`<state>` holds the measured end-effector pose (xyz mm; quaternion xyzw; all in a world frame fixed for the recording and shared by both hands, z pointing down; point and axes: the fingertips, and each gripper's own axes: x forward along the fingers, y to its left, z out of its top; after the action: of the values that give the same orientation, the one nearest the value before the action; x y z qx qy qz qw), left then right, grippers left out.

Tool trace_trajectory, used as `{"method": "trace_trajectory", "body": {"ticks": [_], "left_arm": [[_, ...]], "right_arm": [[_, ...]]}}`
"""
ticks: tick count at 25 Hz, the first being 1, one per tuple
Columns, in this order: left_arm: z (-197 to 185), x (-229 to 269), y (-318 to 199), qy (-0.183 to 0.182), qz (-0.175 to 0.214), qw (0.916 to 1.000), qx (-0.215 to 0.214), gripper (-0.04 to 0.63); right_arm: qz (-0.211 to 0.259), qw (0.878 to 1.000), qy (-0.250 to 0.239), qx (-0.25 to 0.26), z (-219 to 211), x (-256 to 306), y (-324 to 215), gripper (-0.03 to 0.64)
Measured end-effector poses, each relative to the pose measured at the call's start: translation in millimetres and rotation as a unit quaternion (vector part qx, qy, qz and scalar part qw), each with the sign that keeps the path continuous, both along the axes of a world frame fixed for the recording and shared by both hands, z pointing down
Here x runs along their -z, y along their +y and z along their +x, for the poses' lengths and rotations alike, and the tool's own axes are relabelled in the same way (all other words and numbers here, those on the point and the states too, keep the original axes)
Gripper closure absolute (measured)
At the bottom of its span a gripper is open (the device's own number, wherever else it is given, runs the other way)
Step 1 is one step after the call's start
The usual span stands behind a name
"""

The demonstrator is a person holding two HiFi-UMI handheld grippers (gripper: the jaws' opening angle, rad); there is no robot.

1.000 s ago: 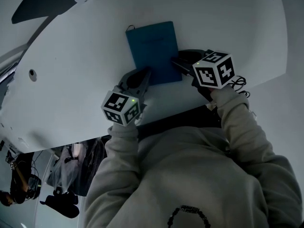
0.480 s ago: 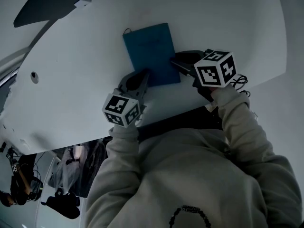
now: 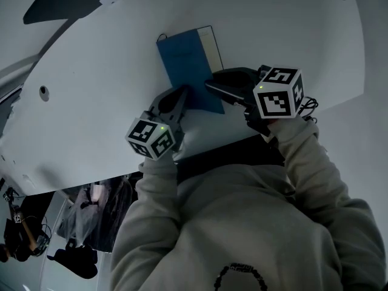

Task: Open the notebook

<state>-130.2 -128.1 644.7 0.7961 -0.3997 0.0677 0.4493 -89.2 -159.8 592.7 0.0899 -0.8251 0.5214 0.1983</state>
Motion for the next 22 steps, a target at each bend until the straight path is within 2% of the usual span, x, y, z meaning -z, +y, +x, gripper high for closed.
{"method": "trace_trajectory", "body": {"ticks": [3, 5, 9, 14, 18, 22], "left_arm": [[-6.9, 9.8, 1.7, 0.044, 0.013, 0.9986, 0.028, 0.600], [-17.6, 13.9, 5.0, 0.057, 0.014, 0.9970, 0.050, 0.600], [-39.7, 24.1, 13.7, 0.054, 0.022, 0.9951, 0.080, 0.600], [-45.5, 39.0, 20.3, 0.037, 0.042, 0.9958, 0.072, 0.600], [-45.3, 48.5, 23.3, 0.038, 0.056, 0.9942, 0.084, 0.600], [-49.7, 52.8, 31.9, 0.021, 0.059, 0.9936, 0.094, 0.600]], "right_arm": [[0.007, 1.000, -0.023, 0.017, -8.5, 14.5, 3.0, 0.551], [0.004, 0.998, -0.048, 0.030, -17.2, 25.8, 6.0, 0.542], [0.001, 0.996, -0.078, 0.048, -38.4, 41.9, 14.0, 0.534], [0.008, 0.994, -0.095, 0.052, -53.2, 55.2, 17.5, 0.534], [0.008, 0.993, -0.106, 0.052, -55.3, 58.1, 16.8, 0.534], [0.019, 0.992, -0.106, 0.066, -63.2, 60.4, 17.9, 0.534]]}}
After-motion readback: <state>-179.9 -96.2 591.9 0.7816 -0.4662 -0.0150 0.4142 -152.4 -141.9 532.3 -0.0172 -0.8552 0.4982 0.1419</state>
